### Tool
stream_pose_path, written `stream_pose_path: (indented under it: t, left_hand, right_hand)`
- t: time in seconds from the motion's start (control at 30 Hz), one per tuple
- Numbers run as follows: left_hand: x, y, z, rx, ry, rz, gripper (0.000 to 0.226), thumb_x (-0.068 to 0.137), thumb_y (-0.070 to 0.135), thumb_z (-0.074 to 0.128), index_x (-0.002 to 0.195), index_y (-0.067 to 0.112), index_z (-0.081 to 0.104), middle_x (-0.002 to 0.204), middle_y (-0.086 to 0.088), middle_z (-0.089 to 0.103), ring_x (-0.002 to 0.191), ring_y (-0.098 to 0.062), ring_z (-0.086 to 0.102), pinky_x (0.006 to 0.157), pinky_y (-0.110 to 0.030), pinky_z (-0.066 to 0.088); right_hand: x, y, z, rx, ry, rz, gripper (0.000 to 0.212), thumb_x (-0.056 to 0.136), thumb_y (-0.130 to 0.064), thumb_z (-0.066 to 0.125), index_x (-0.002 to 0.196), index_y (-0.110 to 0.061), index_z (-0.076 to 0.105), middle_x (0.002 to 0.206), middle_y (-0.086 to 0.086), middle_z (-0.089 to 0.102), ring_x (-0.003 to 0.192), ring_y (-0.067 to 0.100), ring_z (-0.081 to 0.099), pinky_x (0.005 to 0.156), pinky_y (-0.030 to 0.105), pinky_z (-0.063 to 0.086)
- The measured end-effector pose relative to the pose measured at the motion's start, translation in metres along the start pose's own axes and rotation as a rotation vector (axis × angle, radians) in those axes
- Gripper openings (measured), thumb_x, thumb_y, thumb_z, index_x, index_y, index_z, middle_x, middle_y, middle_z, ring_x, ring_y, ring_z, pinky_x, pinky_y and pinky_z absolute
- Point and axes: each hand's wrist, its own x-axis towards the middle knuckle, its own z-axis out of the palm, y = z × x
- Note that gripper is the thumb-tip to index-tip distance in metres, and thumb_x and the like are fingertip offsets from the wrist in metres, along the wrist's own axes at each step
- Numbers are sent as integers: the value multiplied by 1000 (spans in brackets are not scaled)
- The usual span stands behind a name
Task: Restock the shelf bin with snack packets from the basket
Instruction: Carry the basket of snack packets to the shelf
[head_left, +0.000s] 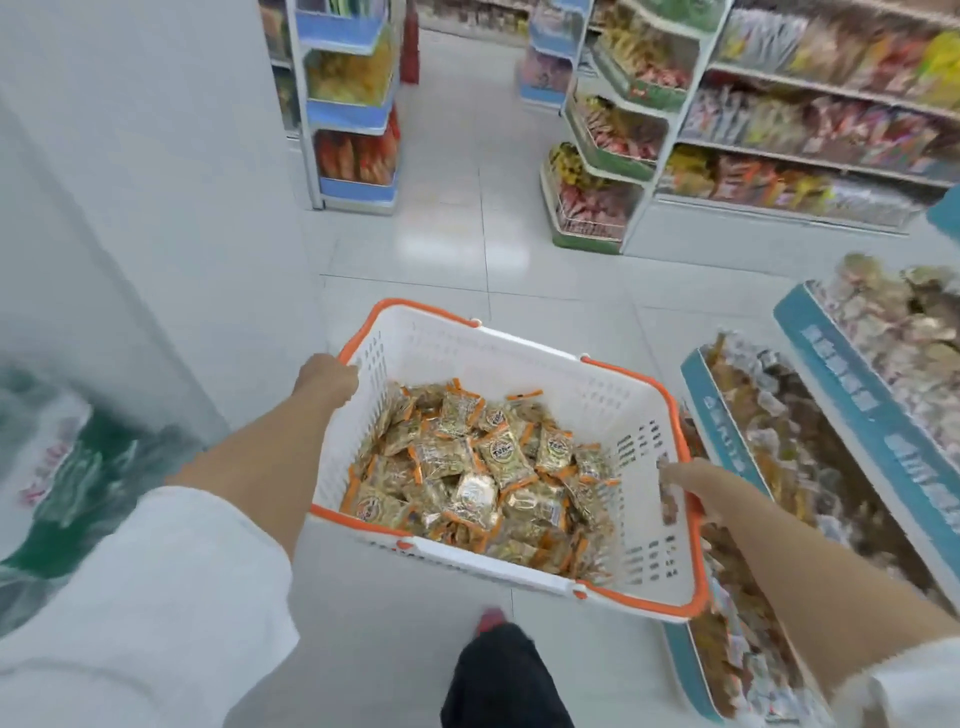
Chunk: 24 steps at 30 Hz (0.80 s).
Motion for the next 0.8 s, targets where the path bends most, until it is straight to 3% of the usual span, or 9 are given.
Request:
stream_pose_path:
  t: [0.1, 0.2, 0.27, 0.37, 0.5, 0.67, 0.8]
  left_hand:
    - [110, 52, -9, -75, 42, -73, 37, 92, 34, 57, 85, -1, 64, 71, -12, 67, 69, -29, 68, 74, -35, 58]
    - [205, 99, -16, -89, 80, -168, 32, 90, 28, 54, 86, -2, 64, 67, -11, 65, 54, -25, 60, 56, -26, 50]
    - [263, 128, -26, -111, 74, -217, 27, 91, 24, 51, 83, 0, 60, 62, -10, 59, 48, -22, 53, 46, -23, 41]
    - [358, 160, -40, -160, 68, -254, 26, 93, 24, 51, 85, 0, 57, 58, -11, 51, 47, -25, 48, 47, -25, 37]
    - [505, 205, -58, -206, 96, -277, 44, 95, 30, 52, 110, -11, 59, 58, -10, 49, 45, -25, 47, 46, -24, 36]
    - [681, 278, -98, -321, 101, -296, 25, 95, 21, 54, 84, -2, 56, 58, -12, 48, 48, -24, 43, 44, -25, 34]
    - [796, 311, -135, -326, 159, -332, 29, 95, 22, 54, 76, 0, 48, 59, -13, 47, 49, -24, 43, 44, -26, 33]
  right_hand:
    - [34, -124, -10, -17, 9, -78, 16, 96, -17, 55, 99, -1, 52, 81, 16, 53, 67, 26, 51, 61, 32, 45]
    - [102, -233, -25, -32, -50, -73, 10, 94, -9, 53, 99, -1, 50, 72, 16, 50, 56, 26, 49, 50, 27, 45]
    - [150, -307, -36, -12, -65, -55, 25, 90, -8, 55, 112, 0, 46, 75, 20, 52, 56, 28, 53, 58, 34, 50]
    - [206, -430, -48, -71, -67, -66, 34, 89, -11, 56, 119, -1, 45, 80, 21, 54, 58, 28, 56, 68, 40, 50]
    - [282, -596, -60, -94, -56, -137, 30, 88, -11, 55, 116, 0, 48, 80, 21, 55, 58, 28, 56, 65, 38, 50]
    - [367, -788, -52, -115, -68, -150, 32, 89, -12, 55, 117, -1, 46, 83, 22, 52, 57, 26, 52, 59, 32, 47]
    - [415, -936, -28, -112, -82, -192, 24, 90, -8, 55, 110, 0, 44, 72, 19, 46, 53, 26, 46, 57, 32, 42]
